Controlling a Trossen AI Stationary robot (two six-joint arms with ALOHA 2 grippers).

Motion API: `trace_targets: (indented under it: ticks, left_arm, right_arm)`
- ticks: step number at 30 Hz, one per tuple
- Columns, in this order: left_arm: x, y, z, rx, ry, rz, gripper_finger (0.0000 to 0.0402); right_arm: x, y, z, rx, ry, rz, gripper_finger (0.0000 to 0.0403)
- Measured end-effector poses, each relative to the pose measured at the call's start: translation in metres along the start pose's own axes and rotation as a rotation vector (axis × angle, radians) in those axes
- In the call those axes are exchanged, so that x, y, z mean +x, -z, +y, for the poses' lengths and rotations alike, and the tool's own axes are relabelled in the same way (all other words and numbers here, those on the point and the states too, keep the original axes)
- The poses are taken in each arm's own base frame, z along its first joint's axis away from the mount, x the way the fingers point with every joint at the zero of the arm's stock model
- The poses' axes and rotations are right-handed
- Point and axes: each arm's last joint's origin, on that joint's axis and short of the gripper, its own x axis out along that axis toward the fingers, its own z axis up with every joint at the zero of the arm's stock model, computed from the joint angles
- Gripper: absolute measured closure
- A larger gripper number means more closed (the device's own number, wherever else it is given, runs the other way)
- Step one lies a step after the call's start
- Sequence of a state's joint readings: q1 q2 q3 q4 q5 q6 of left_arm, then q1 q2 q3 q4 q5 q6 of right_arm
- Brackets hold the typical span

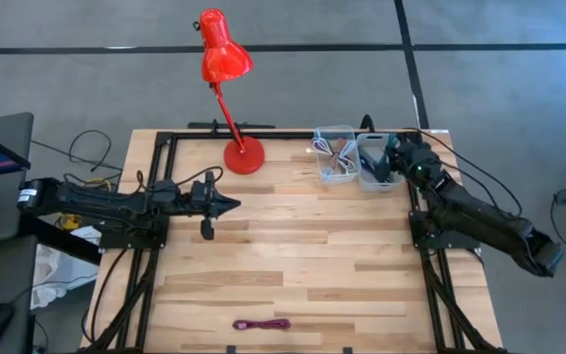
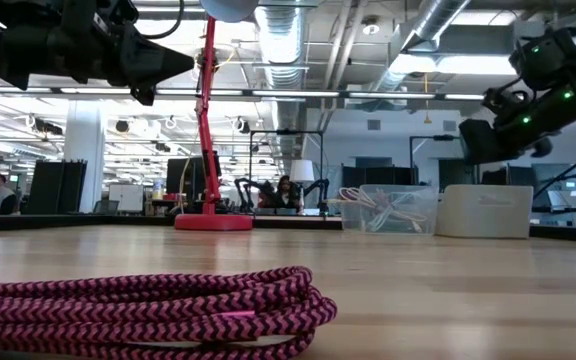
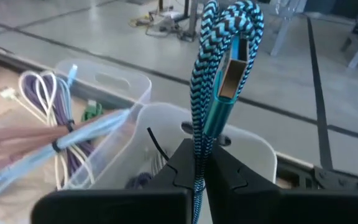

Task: Pick & Place USB Port
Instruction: Put the black and blue charger cable into the gray bin, then put the black and pink charger cable into the gray bin

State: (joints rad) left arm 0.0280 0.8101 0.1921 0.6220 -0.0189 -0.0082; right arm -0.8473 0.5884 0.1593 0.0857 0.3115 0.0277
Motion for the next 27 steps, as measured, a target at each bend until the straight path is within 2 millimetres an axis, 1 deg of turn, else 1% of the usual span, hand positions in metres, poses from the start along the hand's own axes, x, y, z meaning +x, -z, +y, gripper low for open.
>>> trace_targets:
  ticks: [5,11,14,20,27]
  left_arm:
    - [0.000,-0.001,0.000,0.000,0.000,-0.007,0.0397]
    - [0.000,-0.001,0.000,0.000,0.000,-0.013,0.0396]
    - [0.000,-0.001,0.000,0.000,0.001,-0.014,0.0396]
    - [0.000,-0.001,0.000,0.000,0.007,-0.014,0.0396]
    - [0.000,-0.001,0.000,0.000,0.010,-0.015,0.0396]
  right_arm:
    - [0.000,0.006,-0.002,0.020,0.014,0.061,0.0378]
    - [0.000,0.009,-0.002,0.020,0.010,0.087,0.0387]
    - [0.000,0.006,-0.002,0.027,0.011,0.063,0.0379]
    - [0.000,-0.004,-0.001,0.042,-0.014,0.014,0.0325]
    - [-0.004,-0.019,0.003,0.008,-0.045,0.006,0.0243]
